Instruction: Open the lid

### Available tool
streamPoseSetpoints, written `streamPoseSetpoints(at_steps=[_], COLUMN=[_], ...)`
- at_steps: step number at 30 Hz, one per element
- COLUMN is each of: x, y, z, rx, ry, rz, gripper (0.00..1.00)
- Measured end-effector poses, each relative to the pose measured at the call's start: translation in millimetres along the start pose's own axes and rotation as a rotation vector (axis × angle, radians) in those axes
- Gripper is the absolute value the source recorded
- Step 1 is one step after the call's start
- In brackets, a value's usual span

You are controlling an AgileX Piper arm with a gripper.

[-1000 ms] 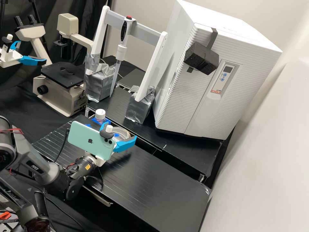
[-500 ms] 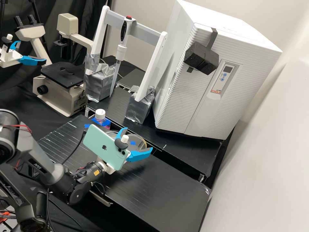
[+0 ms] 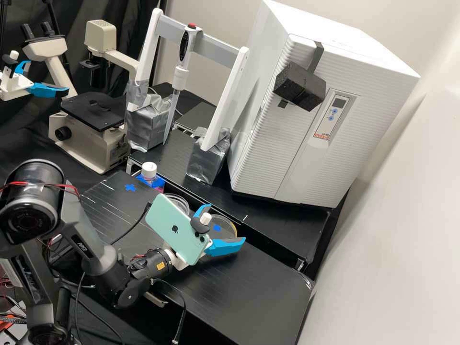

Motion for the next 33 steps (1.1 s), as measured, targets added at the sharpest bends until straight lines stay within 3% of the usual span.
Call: streamPoseSetpoints(at_steps=[5,6,9,26,33], x=[1,1,2,5,-1], y=[-1.0,-1.3,-2.4,-4.3,5.4], z=[2,2,1,4,-10], rx=[-0.024,-0.03,-0.047,-0.044,-0.036], ry=[-0.007,-0.008,-0.007,-0.029,0.024], rz=[-0.006,-0.006,-0.002,0.01,0.062], gripper=[0.0,1.0,1.0,1.0,1.0])
